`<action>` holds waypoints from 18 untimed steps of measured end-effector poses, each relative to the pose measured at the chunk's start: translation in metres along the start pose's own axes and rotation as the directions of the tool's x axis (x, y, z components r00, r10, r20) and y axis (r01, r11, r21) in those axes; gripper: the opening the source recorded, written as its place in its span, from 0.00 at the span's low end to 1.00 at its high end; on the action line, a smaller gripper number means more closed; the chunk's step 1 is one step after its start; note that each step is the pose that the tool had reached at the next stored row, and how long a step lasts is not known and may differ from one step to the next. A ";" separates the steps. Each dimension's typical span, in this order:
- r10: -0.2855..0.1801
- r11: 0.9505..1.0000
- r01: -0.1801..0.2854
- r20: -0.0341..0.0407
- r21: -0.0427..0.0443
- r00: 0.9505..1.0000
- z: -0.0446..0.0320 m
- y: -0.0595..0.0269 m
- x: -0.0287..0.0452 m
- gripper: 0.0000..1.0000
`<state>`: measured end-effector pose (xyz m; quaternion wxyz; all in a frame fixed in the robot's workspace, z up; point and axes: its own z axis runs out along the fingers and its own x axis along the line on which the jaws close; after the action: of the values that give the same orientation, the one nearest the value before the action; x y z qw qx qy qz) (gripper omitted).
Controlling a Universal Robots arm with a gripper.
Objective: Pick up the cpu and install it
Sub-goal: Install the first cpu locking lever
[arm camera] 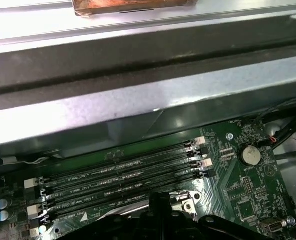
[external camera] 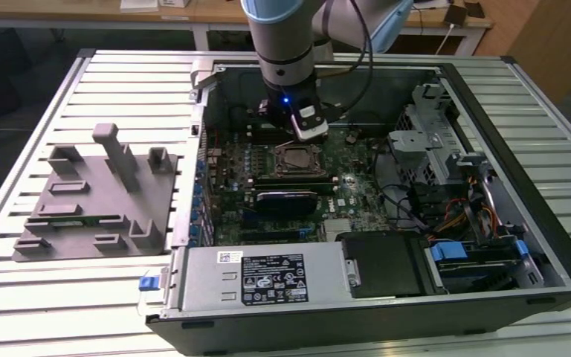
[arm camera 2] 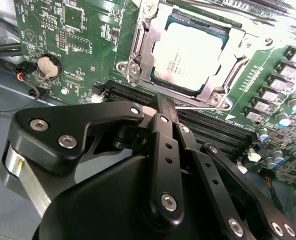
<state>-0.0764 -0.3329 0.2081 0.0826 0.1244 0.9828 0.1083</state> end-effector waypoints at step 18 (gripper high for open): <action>0.088 0.996 -0.089 0.023 0.016 0.996 0.0078 0.0099 0.0038 0.11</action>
<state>-0.0762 -0.3211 0.2024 0.0878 0.1697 0.9763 0.1022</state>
